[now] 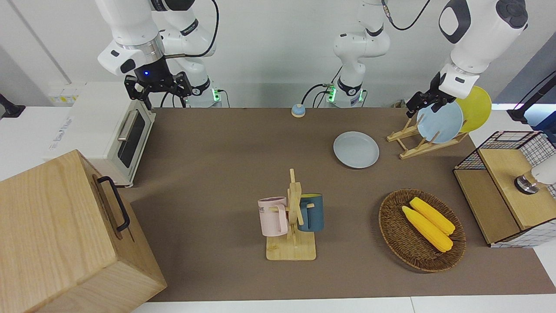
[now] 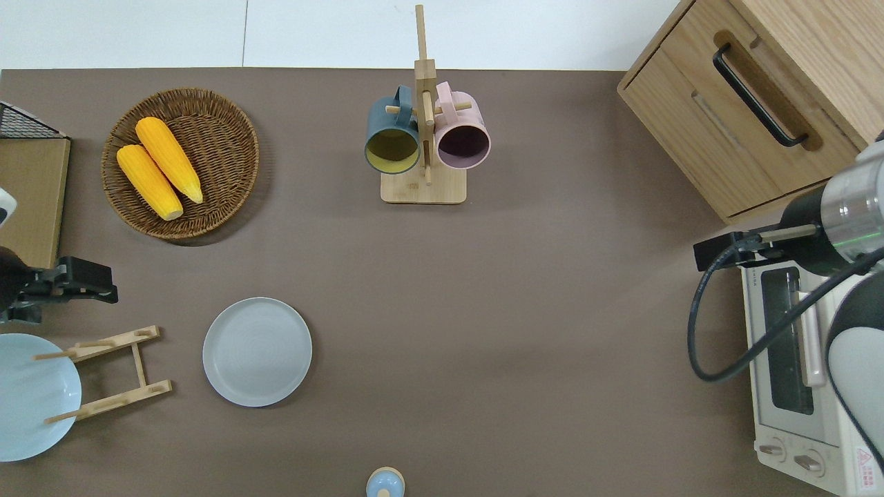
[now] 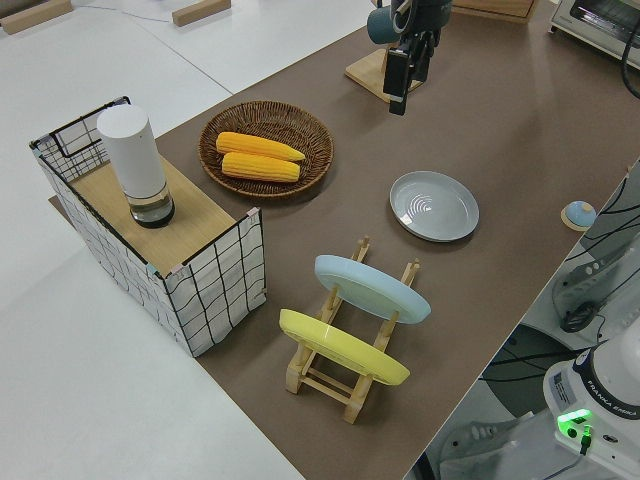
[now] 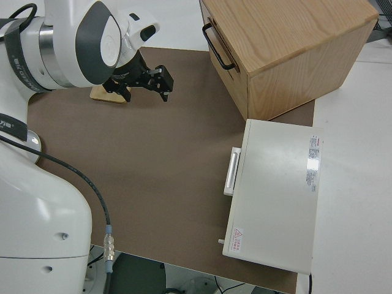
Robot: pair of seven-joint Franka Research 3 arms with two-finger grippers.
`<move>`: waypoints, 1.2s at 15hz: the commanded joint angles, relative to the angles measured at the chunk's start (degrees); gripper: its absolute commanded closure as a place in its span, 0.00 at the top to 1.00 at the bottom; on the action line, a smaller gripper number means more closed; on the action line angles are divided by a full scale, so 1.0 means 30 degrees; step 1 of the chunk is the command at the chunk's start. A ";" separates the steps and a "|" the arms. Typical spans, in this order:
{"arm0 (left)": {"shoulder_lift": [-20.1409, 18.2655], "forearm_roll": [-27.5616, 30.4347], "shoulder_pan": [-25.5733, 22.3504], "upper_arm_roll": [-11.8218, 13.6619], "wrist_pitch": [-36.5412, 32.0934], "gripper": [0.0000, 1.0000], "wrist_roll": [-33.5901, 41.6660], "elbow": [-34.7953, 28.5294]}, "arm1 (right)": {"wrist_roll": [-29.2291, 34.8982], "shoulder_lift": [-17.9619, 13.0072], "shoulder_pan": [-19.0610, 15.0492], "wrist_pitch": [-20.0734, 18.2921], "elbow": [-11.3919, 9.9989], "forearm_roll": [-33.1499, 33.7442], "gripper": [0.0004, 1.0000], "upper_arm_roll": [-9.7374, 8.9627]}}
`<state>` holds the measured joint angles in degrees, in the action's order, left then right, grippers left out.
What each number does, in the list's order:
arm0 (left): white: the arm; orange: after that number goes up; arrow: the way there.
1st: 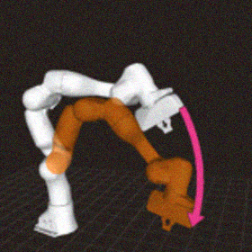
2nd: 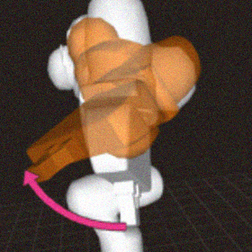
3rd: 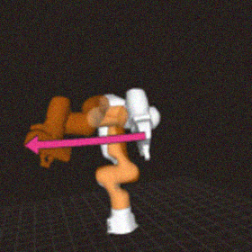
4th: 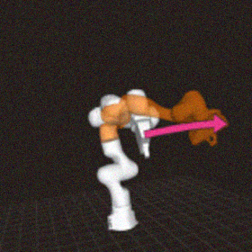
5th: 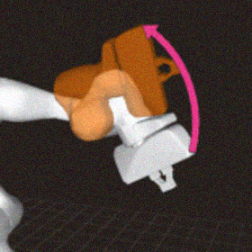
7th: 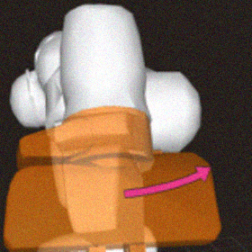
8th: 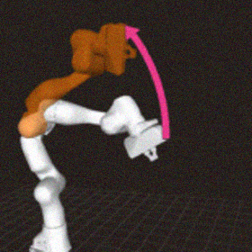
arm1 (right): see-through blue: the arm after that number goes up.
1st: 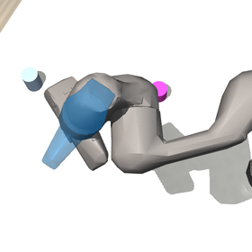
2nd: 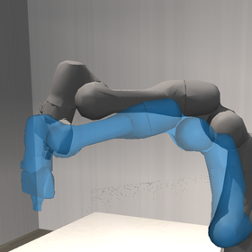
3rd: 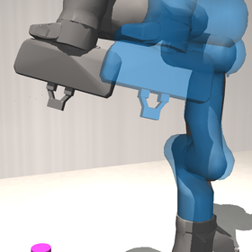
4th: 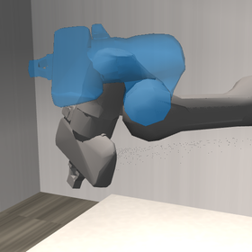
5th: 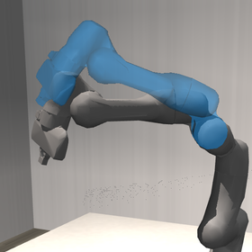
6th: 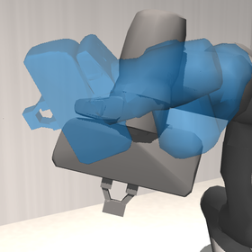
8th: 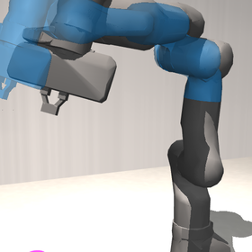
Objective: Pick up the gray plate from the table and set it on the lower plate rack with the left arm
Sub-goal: 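Move the left gripper toward the edge of the gray plate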
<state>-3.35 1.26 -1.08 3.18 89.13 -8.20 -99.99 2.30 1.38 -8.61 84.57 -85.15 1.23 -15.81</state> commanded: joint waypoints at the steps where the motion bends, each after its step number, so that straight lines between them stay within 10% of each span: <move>1: -0.1752 -0.0245 -0.0254 -0.0413 0.3212 0.99 -0.0284 -0.4188 | 0.0231 -0.0051 -0.0354 -0.0270 0.0171 0.0028 0.98 -0.0326; 11: -0.2897 -0.0245 -0.1338 -0.2990 1.0625 0.99 -0.2535 -1.1956 | 0.0231 -0.0022 -0.0354 -0.0270 0.0171 0.0028 0.98 -0.0326; 18: -0.2167 -0.0216 -0.1338 -0.3051 1.2507 0.98 -0.2686 -1.3983 | 0.0231 -0.0051 -0.0354 -0.0241 0.0171 0.0028 0.98 -0.0326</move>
<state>-9.33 1.26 -4.17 -5.24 123.60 -15.37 -138.44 2.29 1.38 -8.61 84.57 -85.15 1.23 -15.81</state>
